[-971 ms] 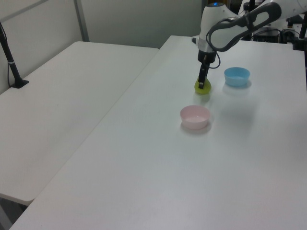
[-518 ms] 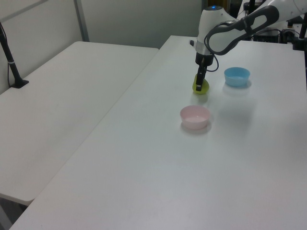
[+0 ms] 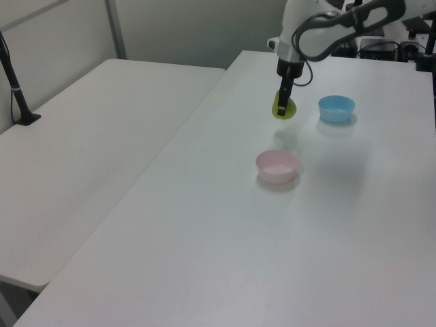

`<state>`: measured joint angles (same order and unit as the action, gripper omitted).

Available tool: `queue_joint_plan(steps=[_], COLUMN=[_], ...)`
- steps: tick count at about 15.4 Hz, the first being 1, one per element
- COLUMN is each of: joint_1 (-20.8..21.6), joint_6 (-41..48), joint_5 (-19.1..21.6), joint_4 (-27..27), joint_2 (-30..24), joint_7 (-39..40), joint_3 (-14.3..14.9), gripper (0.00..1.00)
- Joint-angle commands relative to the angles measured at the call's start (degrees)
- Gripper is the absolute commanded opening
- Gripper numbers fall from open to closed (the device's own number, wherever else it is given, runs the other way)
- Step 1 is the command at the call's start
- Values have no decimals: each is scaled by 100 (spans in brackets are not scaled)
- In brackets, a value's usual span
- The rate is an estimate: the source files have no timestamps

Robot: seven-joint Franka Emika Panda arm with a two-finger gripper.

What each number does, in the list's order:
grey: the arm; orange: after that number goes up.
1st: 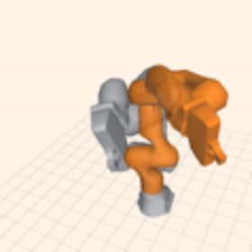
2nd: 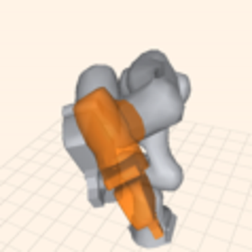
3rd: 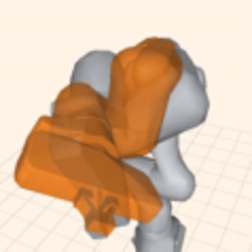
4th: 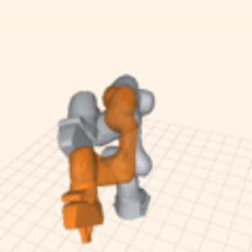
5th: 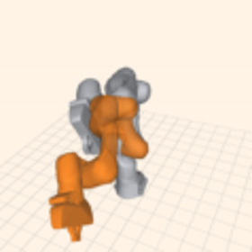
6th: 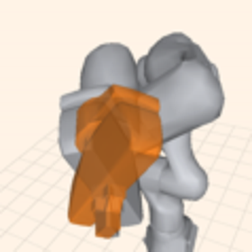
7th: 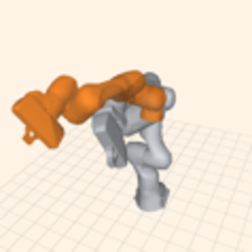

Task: Place the pear in the bowl
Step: 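Lift the pear and carry it over the pink bowl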

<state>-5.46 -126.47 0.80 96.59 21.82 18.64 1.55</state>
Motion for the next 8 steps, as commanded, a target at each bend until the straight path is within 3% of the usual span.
queue_joint_plan(steps=[1,8], joint_1=[46,176], joint_6=[674,2177], joint_5=[-115,-150], joint_4=[141,141], joint_2=[-660,-1601], joint_7=[-80,-211], joint_3=[-189,-418], gripper=[17,17])
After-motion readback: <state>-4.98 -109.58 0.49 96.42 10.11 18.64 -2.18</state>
